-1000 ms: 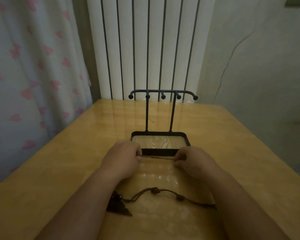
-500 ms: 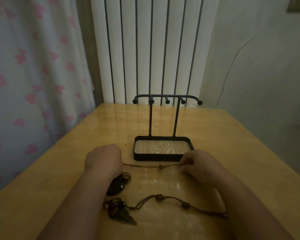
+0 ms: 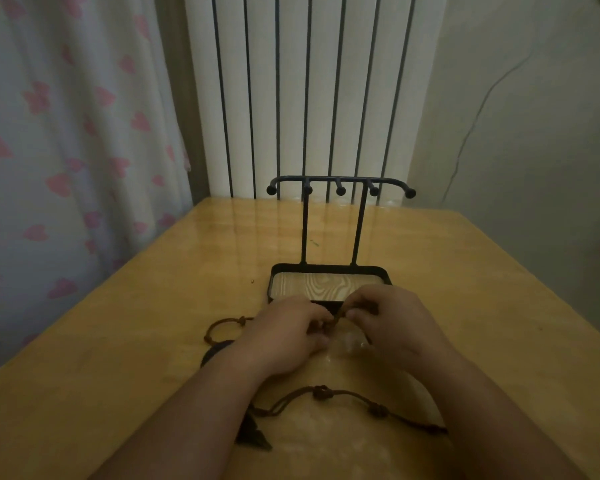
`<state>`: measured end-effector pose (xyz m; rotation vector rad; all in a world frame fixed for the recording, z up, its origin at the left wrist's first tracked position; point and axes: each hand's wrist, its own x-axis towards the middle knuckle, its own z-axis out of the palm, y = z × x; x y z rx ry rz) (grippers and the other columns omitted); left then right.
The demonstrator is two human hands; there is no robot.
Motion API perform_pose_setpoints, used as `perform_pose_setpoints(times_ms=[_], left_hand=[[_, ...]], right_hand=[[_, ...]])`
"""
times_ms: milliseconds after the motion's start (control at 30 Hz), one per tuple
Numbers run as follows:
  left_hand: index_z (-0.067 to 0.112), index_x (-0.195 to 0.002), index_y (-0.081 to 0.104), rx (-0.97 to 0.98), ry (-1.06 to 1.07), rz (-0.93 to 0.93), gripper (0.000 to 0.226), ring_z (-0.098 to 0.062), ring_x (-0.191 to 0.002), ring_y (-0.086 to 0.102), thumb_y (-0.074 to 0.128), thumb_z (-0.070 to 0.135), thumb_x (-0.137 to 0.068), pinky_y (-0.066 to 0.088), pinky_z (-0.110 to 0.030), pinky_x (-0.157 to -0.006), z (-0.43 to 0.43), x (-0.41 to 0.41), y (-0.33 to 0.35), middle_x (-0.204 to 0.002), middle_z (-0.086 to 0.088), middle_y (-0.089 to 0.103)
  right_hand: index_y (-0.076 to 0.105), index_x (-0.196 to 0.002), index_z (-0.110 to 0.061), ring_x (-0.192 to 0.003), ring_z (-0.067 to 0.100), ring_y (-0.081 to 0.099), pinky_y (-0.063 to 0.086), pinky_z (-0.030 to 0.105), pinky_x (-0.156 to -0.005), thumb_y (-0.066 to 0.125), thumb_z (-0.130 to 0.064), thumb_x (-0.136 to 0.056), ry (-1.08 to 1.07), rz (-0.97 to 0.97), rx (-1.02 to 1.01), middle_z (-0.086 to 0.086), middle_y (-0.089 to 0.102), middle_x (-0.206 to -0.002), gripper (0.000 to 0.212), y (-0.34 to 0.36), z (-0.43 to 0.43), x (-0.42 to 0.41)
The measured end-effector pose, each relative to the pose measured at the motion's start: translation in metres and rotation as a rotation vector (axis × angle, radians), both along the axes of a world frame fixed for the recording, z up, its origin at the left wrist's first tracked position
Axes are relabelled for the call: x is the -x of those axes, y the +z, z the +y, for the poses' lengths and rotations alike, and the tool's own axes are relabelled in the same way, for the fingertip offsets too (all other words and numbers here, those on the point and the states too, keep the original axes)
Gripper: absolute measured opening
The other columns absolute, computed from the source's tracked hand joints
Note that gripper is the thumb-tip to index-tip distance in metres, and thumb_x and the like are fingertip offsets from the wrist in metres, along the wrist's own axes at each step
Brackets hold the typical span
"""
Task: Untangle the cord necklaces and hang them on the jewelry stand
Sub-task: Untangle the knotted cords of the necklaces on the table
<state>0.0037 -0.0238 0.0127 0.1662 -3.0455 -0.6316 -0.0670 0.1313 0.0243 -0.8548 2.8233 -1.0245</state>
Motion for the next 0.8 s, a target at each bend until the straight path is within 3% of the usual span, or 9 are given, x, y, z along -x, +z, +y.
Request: perform_pose_setpoints(times_ms=[67, 167, 333, 433, 533, 667, 800], left_hand=[[0.038, -0.117, 0.063, -0.019, 0.021, 0.06, 0.027, -0.002, -0.095, 0.051, 0.065, 0.035, -0.091, 0.045, -0.021, -0.082, 0.0, -0.001, 0.003, -0.105, 0.017, 0.057], [0.036, -0.11, 0.066, -0.205, 0.101, 0.112, 0.02, 0.002, -0.085, 0.054, 0.066, 0.029, -0.091, 0.041, -0.015, -0.07, -0.002, -0.006, 0.012, -0.093, 0.017, 0.06], [0.038, -0.098, 0.07, -0.553, 0.201, 0.162, 0.024, -0.003, -0.083, 0.066, 0.074, 0.019, -0.085, 0.05, -0.025, -0.075, -0.013, -0.017, 0.03, -0.083, 0.01, 0.071], [0.034, -0.097, 0.072, -0.685, 0.133, 0.101, 0.028, -0.003, -0.088, 0.07, 0.072, 0.008, -0.084, 0.052, -0.03, -0.084, -0.017, -0.022, 0.034, -0.088, 0.011, 0.076], [0.028, -0.099, 0.073, -0.772, 0.076, 0.056, 0.033, -0.004, -0.092, 0.07, 0.065, -0.002, -0.087, 0.05, -0.03, -0.083, -0.019, -0.025, 0.035, -0.092, 0.007, 0.077], [0.026, -0.099, 0.073, -0.819, 0.056, 0.047, 0.033, -0.004, -0.09, 0.07, 0.062, -0.003, -0.088, 0.047, -0.03, -0.083, -0.02, -0.028, 0.035, -0.094, 0.004, 0.077], [0.028, -0.093, 0.076, -0.918, 0.051, 0.065, 0.03, -0.01, -0.081, 0.065, 0.062, 0.001, -0.088, 0.046, -0.031, -0.077, -0.022, -0.029, 0.034, -0.095, -0.001, 0.077]], right_hand=[[0.066, -0.097, -0.034, -0.078, 0.001, 0.059, 0.046, 0.014, -0.065, 0.063, -0.022, -0.092, -0.033, -0.04, 0.053, -0.016, 0.063, -0.088, 0.013, 0.001, 0.001, 0.001], [0.063, -0.103, -0.028, -0.073, 0.01, 0.069, 0.059, 0.026, -0.067, 0.063, -0.013, -0.092, -0.08, -0.218, 0.248, -0.005, 0.07, -0.085, 0.018, 0.004, 0.003, -0.001], [0.064, -0.101, -0.023, -0.087, 0.014, 0.07, 0.059, 0.025, -0.071, 0.058, 0.009, -0.088, -0.01, -0.483, 0.446, 0.003, 0.07, -0.098, 0.035, 0.01, 0.01, -0.005], [0.066, -0.099, -0.023, -0.087, 0.012, 0.07, 0.058, 0.028, -0.08, 0.059, 0.01, -0.086, -0.015, -0.417, 0.422, 0.002, 0.071, -0.094, 0.036, 0.009, 0.009, -0.005], [0.068, -0.093, -0.023, -0.082, 0.01, 0.07, 0.058, 0.029, -0.081, 0.062, 0.006, -0.086, -0.061, -0.343, 0.422, 0.0, 0.072, -0.089, 0.03, 0.008, 0.007, -0.004], [0.071, -0.09, -0.021, -0.084, 0.016, 0.069, 0.06, 0.036, -0.078, 0.066, 0.002, -0.084, -0.092, -0.311, 0.461, 0.0, 0.071, -0.089, 0.025, 0.007, 0.007, -0.002], [0.073, -0.088, -0.024, -0.083, 0.011, 0.067, 0.057, 0.028, -0.074, 0.069, -0.003, -0.084, -0.117, -0.252, 0.434, -0.006, 0.07, -0.086, 0.021, 0.008, 0.007, -0.002]])
